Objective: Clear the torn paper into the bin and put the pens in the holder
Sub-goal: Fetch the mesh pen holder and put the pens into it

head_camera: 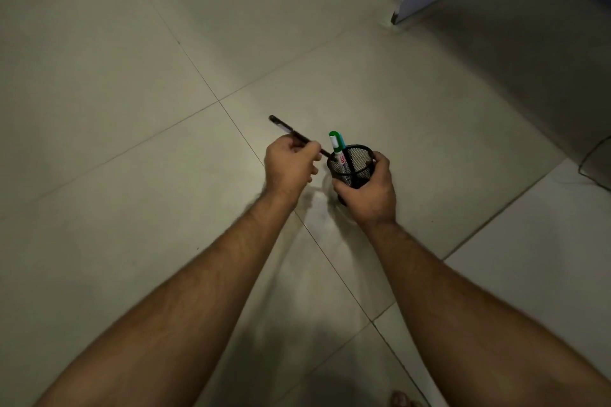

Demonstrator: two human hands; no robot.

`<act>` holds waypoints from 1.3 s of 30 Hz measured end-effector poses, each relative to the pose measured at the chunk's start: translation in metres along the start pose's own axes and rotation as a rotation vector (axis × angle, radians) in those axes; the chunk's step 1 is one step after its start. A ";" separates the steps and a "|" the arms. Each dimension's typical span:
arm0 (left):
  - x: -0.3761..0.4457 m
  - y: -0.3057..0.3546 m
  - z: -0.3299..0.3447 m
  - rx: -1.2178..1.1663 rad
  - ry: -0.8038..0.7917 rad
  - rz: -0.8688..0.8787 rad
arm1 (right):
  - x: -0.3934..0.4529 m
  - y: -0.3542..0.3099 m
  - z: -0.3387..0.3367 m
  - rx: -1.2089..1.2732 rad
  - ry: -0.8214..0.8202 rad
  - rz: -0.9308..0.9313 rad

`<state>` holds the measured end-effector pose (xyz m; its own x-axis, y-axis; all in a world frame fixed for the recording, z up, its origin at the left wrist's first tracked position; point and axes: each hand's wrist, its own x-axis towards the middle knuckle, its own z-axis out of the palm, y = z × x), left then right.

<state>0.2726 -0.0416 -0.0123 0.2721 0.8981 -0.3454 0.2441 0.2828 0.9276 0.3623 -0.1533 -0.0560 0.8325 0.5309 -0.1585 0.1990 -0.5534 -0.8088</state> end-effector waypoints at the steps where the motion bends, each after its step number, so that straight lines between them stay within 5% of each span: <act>1: -0.001 0.000 0.005 0.050 -0.026 0.031 | 0.000 0.000 0.001 0.010 -0.007 -0.006; 4: -0.008 -0.007 0.017 0.298 -0.146 0.093 | 0.000 -0.004 0.005 0.057 -0.047 -0.010; 6: -0.012 -0.011 0.018 0.218 -0.165 0.087 | 0.002 -0.005 0.006 0.080 -0.056 -0.005; 11: -0.004 -0.031 -0.012 -0.089 0.108 0.037 | 0.003 -0.002 0.008 0.062 -0.055 0.019; 15: 0.010 -0.063 -0.041 0.232 0.246 -0.089 | 0.001 -0.009 0.016 0.095 -0.084 0.032; 20: 0.011 -0.083 -0.043 0.855 0.020 -0.033 | 0.004 -0.012 0.024 0.097 -0.080 0.016; 25: 0.012 -0.075 -0.024 1.030 -0.008 0.102 | 0.005 -0.006 0.031 0.077 -0.016 0.003; 30: 0.012 -0.070 -0.011 1.161 -0.035 0.051 | 0.004 -0.014 0.039 0.088 -0.016 -0.008; 35: 0.015 -0.058 -0.015 0.779 0.145 -0.103 | 0.005 -0.017 0.041 0.084 0.013 0.004; 39: 0.016 -0.037 -0.039 0.409 0.276 -0.058 | 0.003 -0.022 0.042 0.054 -0.025 -0.016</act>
<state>0.2318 -0.0249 -0.0465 0.0038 0.9561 -0.2931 0.6116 0.2297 0.7571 0.3389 -0.1122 -0.0629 0.8159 0.5558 -0.1593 0.1833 -0.5100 -0.8404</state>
